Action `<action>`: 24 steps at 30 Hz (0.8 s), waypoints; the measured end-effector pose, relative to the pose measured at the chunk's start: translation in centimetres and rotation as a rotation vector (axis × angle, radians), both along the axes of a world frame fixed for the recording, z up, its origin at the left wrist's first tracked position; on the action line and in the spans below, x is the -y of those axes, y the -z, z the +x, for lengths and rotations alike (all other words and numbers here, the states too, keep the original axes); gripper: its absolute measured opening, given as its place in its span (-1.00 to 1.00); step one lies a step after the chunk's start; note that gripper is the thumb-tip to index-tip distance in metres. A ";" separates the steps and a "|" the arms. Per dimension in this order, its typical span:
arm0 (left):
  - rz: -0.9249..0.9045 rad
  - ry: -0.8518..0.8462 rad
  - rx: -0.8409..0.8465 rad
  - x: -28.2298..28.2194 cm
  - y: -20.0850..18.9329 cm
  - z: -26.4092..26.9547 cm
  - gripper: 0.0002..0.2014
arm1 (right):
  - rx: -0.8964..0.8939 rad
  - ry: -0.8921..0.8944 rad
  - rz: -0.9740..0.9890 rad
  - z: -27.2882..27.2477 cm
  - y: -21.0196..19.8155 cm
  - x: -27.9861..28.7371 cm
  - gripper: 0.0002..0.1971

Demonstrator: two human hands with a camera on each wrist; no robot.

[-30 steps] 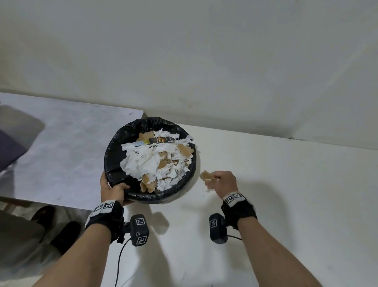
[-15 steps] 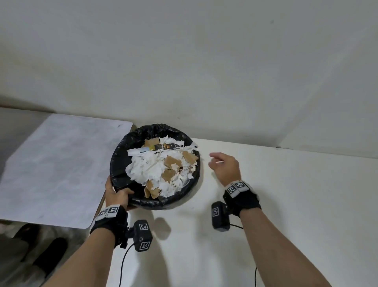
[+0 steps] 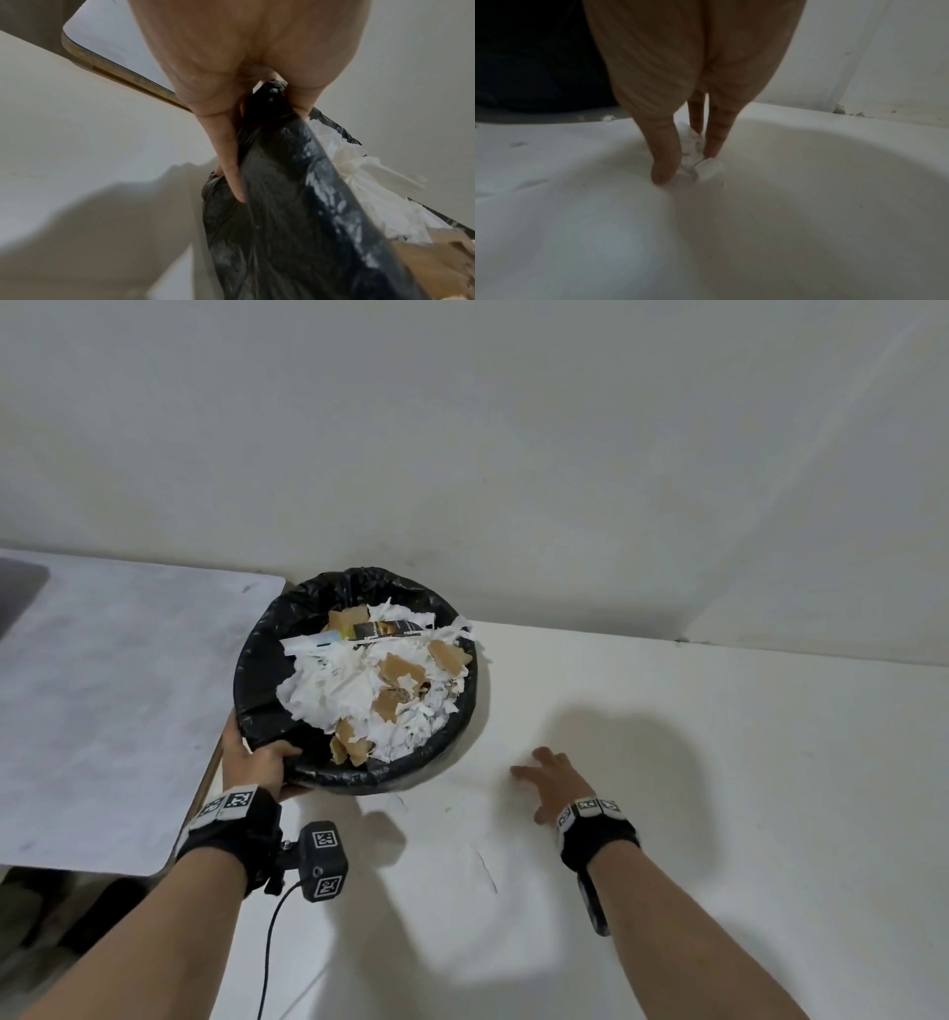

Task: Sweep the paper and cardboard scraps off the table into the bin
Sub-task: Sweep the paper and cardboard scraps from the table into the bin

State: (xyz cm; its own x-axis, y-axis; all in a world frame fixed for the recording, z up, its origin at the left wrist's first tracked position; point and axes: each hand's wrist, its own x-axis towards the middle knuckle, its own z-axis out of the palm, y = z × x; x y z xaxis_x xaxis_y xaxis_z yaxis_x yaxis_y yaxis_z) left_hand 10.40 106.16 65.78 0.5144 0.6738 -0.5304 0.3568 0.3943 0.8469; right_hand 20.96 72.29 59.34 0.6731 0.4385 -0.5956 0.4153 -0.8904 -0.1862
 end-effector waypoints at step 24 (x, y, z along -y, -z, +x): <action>-0.023 -0.015 0.020 -1.7 -1.1 -3.8 -0.09 | 0.283 0.564 0.951 1.0 -14.1 -10.7 -0.81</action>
